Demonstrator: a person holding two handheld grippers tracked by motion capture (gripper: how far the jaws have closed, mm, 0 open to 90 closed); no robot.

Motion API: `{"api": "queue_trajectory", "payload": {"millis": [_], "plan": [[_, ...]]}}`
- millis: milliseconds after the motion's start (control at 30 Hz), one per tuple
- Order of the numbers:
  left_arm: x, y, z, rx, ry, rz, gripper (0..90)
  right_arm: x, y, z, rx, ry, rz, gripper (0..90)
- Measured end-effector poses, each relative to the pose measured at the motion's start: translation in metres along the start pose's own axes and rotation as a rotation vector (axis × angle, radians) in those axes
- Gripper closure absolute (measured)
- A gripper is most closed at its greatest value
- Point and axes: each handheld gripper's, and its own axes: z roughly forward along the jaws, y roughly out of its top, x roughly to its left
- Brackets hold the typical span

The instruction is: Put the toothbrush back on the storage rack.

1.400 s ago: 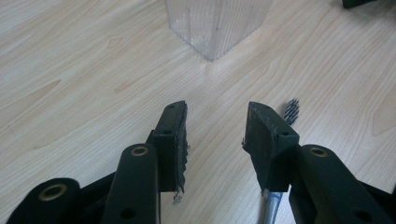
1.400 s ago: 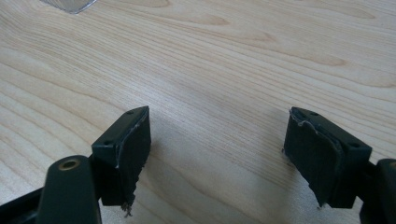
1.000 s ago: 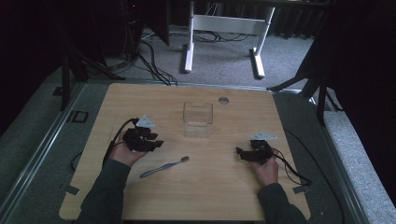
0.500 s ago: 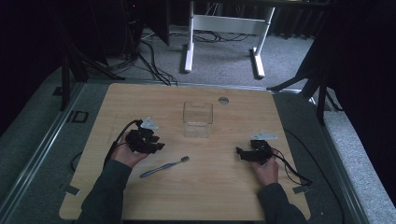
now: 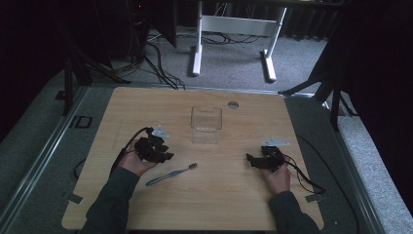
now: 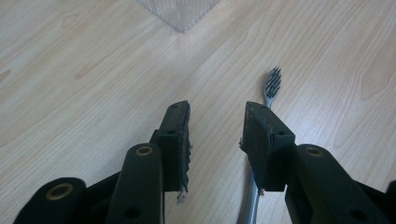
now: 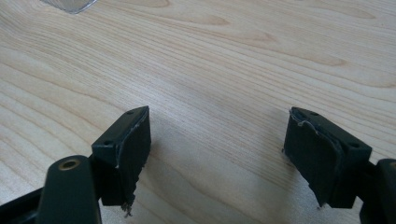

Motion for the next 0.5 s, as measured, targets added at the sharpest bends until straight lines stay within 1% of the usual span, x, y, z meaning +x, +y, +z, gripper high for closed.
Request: {"api": "queue_trajectory", "payload": {"millis": [133, 500], "plan": [[-0.0013, 0.0005, 0.0017, 0.006, -0.004, 0.008, 61.4, 0.0, 0.0, 0.0, 0.0, 0.0, 0.0, 22.7], [-0.0031, 0.0035, 0.0026, 0.041, -0.019, 0.023, 61.3, 0.0, 0.0, 0.0, 0.0, 0.0, 0.0, 22.7]]}}
